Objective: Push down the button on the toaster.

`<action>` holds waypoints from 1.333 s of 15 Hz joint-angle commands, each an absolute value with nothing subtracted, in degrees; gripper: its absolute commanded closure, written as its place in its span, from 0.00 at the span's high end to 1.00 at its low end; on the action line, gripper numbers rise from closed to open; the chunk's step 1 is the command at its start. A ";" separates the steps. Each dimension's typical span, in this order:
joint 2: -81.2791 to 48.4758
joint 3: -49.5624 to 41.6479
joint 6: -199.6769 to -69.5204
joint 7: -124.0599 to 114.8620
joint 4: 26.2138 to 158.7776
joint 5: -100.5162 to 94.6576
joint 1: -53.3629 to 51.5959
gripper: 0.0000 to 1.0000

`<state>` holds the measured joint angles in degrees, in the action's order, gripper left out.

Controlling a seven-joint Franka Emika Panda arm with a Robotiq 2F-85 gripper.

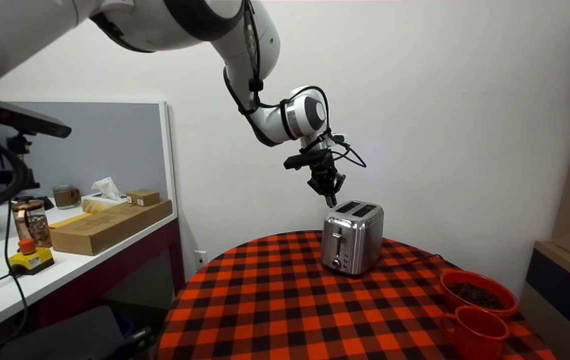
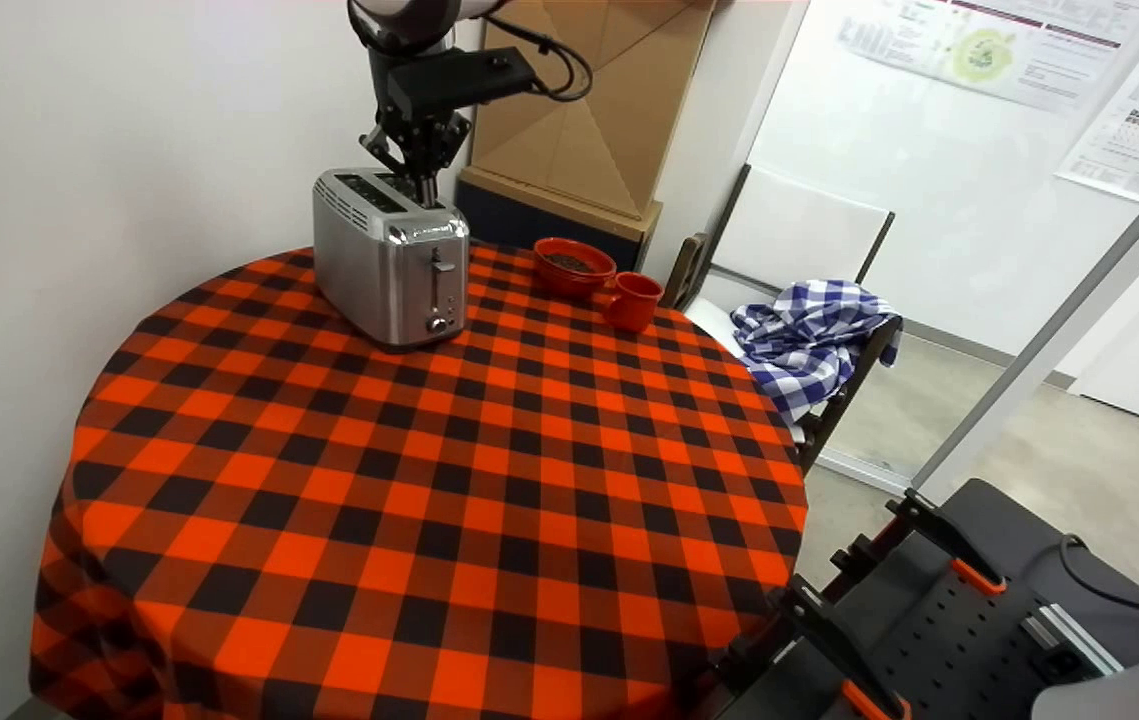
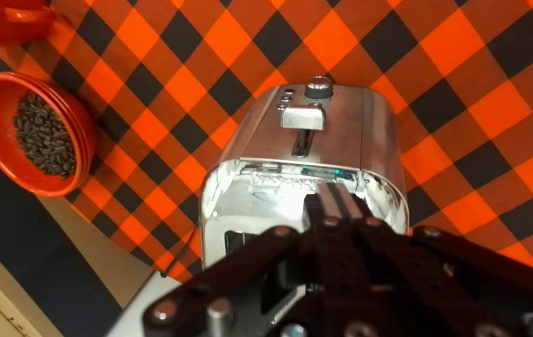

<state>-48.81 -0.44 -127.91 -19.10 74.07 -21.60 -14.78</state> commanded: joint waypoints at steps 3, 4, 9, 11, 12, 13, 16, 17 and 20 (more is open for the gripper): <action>-54.30 -3.04 -126.65 -18.84 69.45 -20.16 -16.41 0.00; -54.82 -3.24 -126.36 -18.75 69.29 -20.14 -16.45 0.00; -57.20 -4.21 -126.48 -19.04 68.35 -20.09 -16.35 0.00; -58.31 -4.49 -126.54 -19.17 67.58 -20.12 -16.50 0.00; -59.05 -4.50 -126.59 -19.25 67.05 -20.07 -16.62 0.00; -59.59 -4.52 -126.66 -19.36 66.64 -20.04 -16.71 0.00; -62.02 -4.43 -126.86 -19.54 64.28 -19.86 -17.16 0.00; -62.80 -4.47 -126.90 -19.51 63.38 -19.87 -17.30 0.00; -65.20 -4.64 -126.63 -18.97 60.95 -19.69 -17.28 0.00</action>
